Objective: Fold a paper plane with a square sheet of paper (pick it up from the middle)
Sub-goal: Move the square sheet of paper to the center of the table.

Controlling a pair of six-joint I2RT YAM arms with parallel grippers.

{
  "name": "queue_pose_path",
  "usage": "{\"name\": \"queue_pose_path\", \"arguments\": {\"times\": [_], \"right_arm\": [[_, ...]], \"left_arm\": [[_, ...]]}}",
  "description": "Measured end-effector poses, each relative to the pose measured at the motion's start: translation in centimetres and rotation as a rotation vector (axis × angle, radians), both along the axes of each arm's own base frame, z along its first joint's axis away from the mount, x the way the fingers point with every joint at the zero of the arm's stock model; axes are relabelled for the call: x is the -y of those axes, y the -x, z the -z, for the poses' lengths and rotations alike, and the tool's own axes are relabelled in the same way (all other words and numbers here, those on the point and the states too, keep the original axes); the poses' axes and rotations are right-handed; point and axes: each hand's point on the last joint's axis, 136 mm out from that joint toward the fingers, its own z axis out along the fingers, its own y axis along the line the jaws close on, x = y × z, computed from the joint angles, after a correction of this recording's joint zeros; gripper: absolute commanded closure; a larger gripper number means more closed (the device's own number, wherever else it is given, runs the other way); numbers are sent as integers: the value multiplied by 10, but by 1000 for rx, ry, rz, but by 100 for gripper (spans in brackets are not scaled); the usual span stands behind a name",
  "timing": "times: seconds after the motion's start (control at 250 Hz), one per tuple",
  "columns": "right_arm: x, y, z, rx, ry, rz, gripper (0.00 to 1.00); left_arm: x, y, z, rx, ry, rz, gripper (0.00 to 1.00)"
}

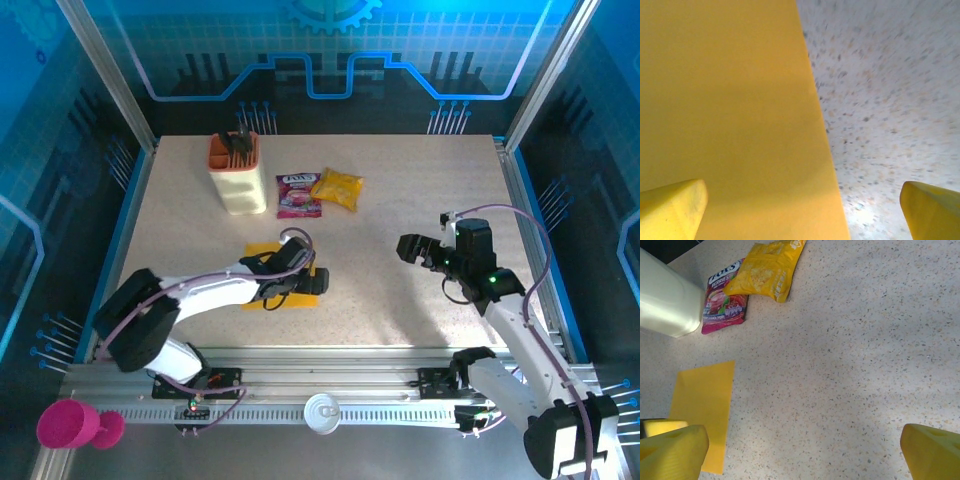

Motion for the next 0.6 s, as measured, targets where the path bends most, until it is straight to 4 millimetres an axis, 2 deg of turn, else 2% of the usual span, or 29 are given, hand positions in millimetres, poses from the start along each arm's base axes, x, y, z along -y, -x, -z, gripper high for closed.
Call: {"name": "queue_pose_path", "arguments": {"times": [0.18, 0.28, 0.411, 0.603], "right_arm": [[-6, 2, 1, -17, -30, -27, 1], [-14, 4, 4, -36, -56, -58, 1], [-39, 13, 10, -72, -70, -137, 1], [-93, 41, 31, -122, -30, -300, 1]], "left_arm": [[-12, -18, -62, 82, 23, -112, 0], [-22, -26, -77, 84, 2, -159, 0], [-40, -28, -68, 23, -86, -202, 0], [-60, -25, -18, -166, -163, -239, 0]]}}
